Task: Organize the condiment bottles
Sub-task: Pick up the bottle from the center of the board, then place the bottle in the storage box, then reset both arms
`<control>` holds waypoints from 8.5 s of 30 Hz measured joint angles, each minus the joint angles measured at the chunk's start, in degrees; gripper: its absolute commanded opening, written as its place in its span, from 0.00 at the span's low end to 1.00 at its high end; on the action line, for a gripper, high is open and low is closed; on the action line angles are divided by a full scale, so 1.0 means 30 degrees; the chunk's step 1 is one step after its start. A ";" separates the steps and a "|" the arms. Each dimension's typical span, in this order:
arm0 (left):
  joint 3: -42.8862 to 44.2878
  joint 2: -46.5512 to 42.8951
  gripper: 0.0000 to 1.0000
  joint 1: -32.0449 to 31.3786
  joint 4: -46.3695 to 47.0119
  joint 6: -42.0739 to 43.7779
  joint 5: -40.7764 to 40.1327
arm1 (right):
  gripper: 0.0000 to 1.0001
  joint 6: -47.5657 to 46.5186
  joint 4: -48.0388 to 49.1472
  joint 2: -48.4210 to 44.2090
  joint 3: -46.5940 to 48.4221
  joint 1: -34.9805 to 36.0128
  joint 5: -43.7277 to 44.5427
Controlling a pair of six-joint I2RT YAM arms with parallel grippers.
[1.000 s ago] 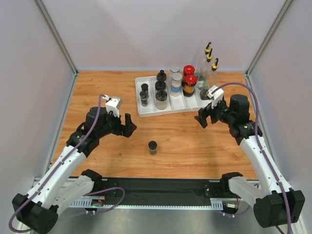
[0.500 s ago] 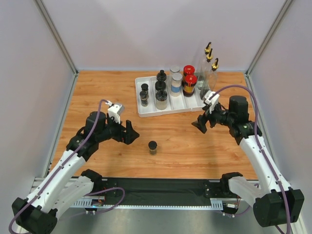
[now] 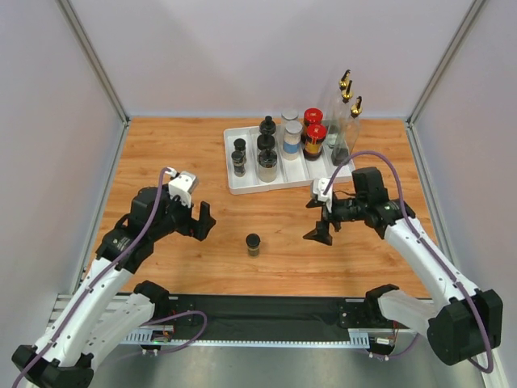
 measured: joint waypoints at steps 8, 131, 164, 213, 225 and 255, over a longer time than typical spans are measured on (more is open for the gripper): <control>-0.0007 -0.1319 1.00 0.0000 -0.0124 0.0619 -0.2572 | 1.00 -0.1698 -0.1319 0.2331 0.2608 0.4983 0.3818; -0.0568 -0.4612 1.00 0.0000 -0.0495 0.0452 -0.7468 | 0.59 0.4969 -0.1945 2.3263 2.3562 0.8400 1.4957; -0.0568 -0.4612 1.00 0.0000 -0.0495 0.0452 -0.7628 | 1.00 0.4641 -0.0168 1.3580 1.7799 0.8320 1.5475; 0.0379 0.0357 1.00 0.0197 0.2113 0.0335 -0.8327 | 1.00 1.2080 0.5333 -0.3548 -0.0051 -0.4342 2.1172; 0.1304 0.1727 1.00 0.2608 0.2871 0.0357 -0.7956 | 1.00 1.3092 0.5304 -0.3570 -0.0051 -0.5858 2.0079; 0.0933 0.1173 1.00 0.3650 0.3096 0.0386 -0.7023 | 1.00 1.6174 0.5260 -0.3453 -0.0051 -0.5960 2.1201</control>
